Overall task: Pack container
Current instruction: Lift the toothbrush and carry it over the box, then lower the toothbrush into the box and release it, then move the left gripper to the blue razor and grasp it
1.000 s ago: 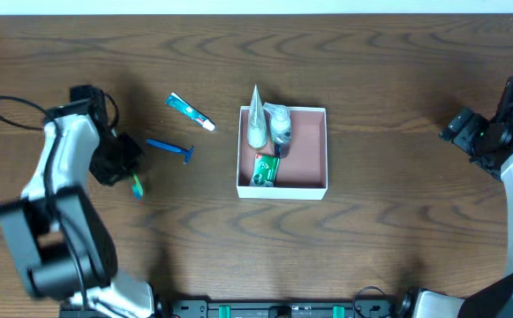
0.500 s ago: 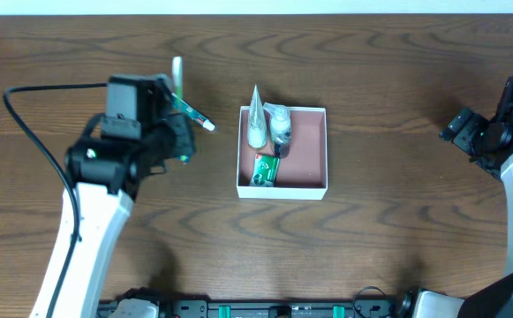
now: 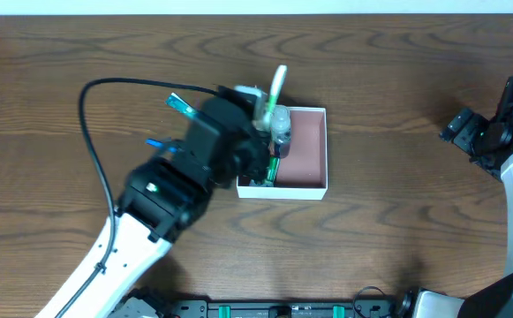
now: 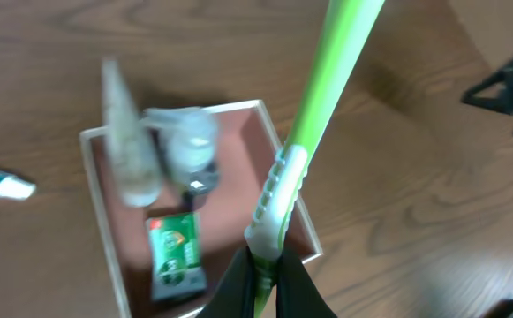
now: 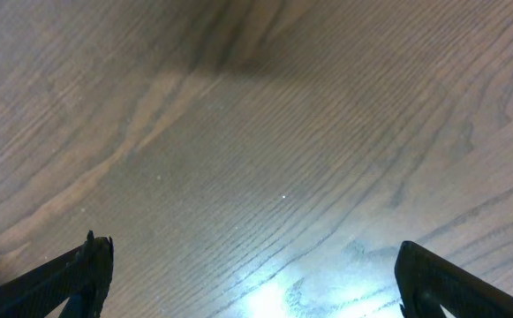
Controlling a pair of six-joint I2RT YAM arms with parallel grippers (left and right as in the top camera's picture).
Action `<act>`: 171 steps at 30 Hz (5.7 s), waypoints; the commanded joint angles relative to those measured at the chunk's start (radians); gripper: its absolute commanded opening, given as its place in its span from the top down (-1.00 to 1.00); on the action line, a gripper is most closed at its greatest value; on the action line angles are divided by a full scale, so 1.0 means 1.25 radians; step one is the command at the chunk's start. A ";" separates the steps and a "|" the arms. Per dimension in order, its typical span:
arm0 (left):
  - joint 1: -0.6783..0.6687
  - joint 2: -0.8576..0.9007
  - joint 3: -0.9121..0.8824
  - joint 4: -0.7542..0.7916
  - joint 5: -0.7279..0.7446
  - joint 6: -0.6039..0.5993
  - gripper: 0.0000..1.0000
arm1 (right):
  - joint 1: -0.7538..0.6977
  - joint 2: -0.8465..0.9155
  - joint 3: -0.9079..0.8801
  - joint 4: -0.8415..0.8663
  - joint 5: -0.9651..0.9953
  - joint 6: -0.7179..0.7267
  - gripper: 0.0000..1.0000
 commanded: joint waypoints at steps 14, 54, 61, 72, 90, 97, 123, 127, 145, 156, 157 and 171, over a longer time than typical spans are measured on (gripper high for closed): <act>-0.136 0.268 0.012 0.057 -0.195 -0.172 0.88 | -0.006 -0.005 0.010 -0.001 0.003 -0.002 -0.98; -0.136 0.323 0.014 0.125 -0.189 -0.181 0.03 | -0.006 -0.005 0.010 -0.001 0.003 -0.002 -0.98; -0.136 0.183 0.014 0.102 -0.191 -0.139 0.04 | -0.006 -0.005 0.010 -0.001 0.003 -0.002 -0.98; -0.063 -0.047 0.014 -0.082 -0.371 -0.134 -0.22 | -0.006 -0.005 0.010 -0.001 0.003 -0.002 -0.99; 0.439 0.050 0.014 -0.171 -0.190 -0.103 -0.32 | -0.006 -0.005 0.010 -0.001 0.003 -0.002 -0.99; 0.512 0.205 0.014 -0.128 -0.094 -0.101 -0.31 | -0.006 -0.005 0.010 -0.001 0.003 -0.002 -0.98; 0.511 0.533 0.012 -0.070 -0.038 -0.243 -0.27 | -0.006 -0.005 0.010 -0.001 0.003 -0.002 -0.98; 0.511 0.556 0.012 -0.069 -0.038 -0.242 -0.18 | -0.006 -0.005 0.010 -0.001 0.003 -0.002 -0.99; 0.511 0.608 0.012 -0.073 -0.038 -0.239 0.36 | -0.006 -0.005 0.010 -0.001 0.003 -0.002 -0.99; 0.511 0.605 0.013 -0.088 -0.038 -0.170 0.88 | -0.006 -0.005 0.010 -0.001 0.003 -0.002 -0.98; 0.511 0.602 0.014 -0.091 -0.038 -0.160 0.88 | -0.006 -0.005 0.010 -0.001 0.003 -0.002 -0.98; 0.472 0.303 0.105 -0.220 -0.011 0.011 0.88 | -0.006 -0.005 0.010 -0.001 0.003 -0.002 -0.99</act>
